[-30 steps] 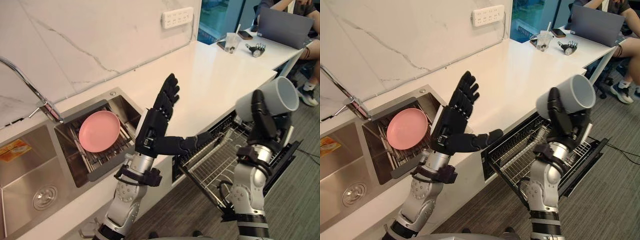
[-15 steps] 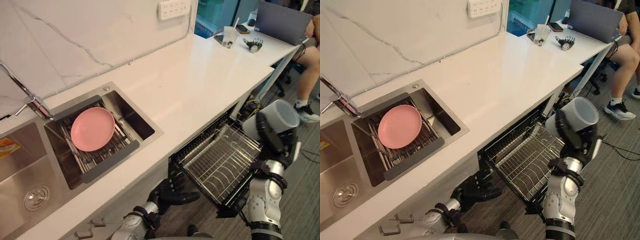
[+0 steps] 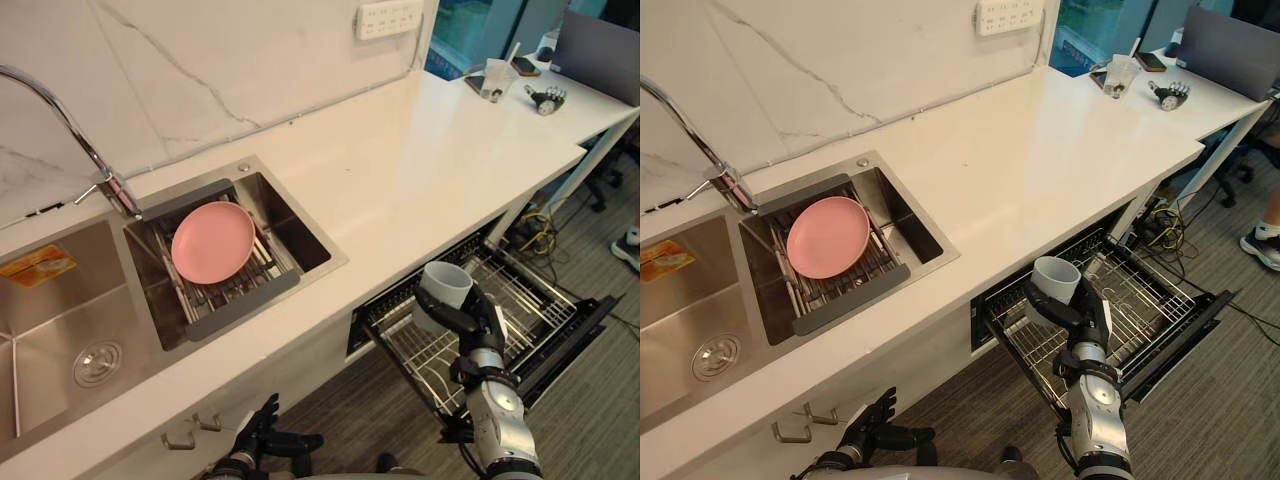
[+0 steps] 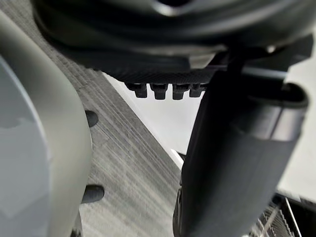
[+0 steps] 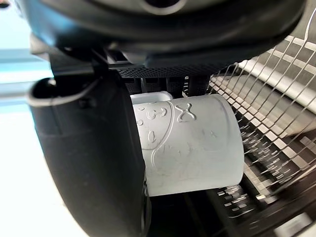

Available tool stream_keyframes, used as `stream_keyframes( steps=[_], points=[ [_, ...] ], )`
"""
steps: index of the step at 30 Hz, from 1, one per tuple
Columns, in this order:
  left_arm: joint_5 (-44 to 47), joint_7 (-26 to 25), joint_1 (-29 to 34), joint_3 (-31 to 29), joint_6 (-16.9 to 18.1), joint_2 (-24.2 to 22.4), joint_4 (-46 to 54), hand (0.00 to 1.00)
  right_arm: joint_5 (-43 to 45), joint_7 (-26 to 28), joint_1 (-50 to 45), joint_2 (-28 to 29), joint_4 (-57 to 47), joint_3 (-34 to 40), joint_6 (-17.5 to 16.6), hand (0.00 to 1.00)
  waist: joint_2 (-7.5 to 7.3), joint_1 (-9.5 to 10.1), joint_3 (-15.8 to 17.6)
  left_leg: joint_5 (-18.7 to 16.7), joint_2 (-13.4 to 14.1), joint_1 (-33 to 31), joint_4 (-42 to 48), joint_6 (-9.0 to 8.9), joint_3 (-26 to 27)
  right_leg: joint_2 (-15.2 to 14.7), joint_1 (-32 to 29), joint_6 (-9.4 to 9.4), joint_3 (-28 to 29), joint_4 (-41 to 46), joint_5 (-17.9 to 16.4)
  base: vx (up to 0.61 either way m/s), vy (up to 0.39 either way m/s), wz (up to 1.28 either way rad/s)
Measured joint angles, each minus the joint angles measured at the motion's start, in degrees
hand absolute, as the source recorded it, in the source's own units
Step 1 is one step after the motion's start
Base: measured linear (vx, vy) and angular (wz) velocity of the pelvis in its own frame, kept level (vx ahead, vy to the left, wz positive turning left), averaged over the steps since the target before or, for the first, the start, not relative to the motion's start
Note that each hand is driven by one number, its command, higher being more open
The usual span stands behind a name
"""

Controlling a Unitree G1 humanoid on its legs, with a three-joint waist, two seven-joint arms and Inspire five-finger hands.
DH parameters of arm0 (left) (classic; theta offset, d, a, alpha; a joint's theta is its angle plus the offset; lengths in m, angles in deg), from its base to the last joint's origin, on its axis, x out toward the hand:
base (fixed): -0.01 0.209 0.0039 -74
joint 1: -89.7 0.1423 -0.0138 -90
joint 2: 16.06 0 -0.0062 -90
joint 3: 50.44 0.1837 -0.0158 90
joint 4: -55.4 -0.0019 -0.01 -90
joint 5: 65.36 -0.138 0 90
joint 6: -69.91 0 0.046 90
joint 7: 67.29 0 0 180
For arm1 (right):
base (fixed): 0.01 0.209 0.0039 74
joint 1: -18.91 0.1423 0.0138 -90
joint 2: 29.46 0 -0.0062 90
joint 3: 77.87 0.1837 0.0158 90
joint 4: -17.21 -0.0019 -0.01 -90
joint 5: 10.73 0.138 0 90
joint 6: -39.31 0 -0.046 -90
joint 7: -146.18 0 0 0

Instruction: Walk over to the sink, pick up the cup, carry it to the dishwasher, place the cup inside the dishwasher, then close the dishwasher door

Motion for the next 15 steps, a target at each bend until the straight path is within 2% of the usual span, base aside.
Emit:
stream_keyframes(
  steps=[6, 10, 15],
  points=[
    [0.73, -0.25, -0.34, -4.64, -1.33, -1.90, -1.69, 1.00, -4.47, -1.23, 2.53, -4.04, 5.98, 0.37, 2.92, 0.00, 0.95, 0.25, 1.60, 0.82, -0.27, -0.87, -0.01, -0.10, -1.89, -0.18, 0.15, 0.02, -2.04, 0.02, -0.01, -0.03, 0.004, 0.19],
    [1.91, 0.48, -0.88, -7.70, -3.45, -2.17, -2.54, 1.00, -6.97, -1.27, 4.82, -5.87, 9.42, 1.63, 4.54, 0.00, 2.10, 0.53, 3.05, 1.51, -0.30, -1.81, -0.02, -0.31, -3.56, -0.11, 0.06, 0.01, -3.79, 0.06, -0.01, -0.03, -0.001, 0.22],
    [4.63, 1.69, -1.21, -11.45, -6.33, -2.92, -2.86, 1.00, -9.60, -1.55, 7.57, -10.02, 16.52, 2.87, 5.26, 0.00, 4.58, 2.27, 4.92, 2.10, -0.38, -3.04, -0.01, -1.00, -5.17, -0.14, -0.24, -0.01, -5.65, 0.21, -0.03, -0.01, 0.001, 0.17]
  ],
)
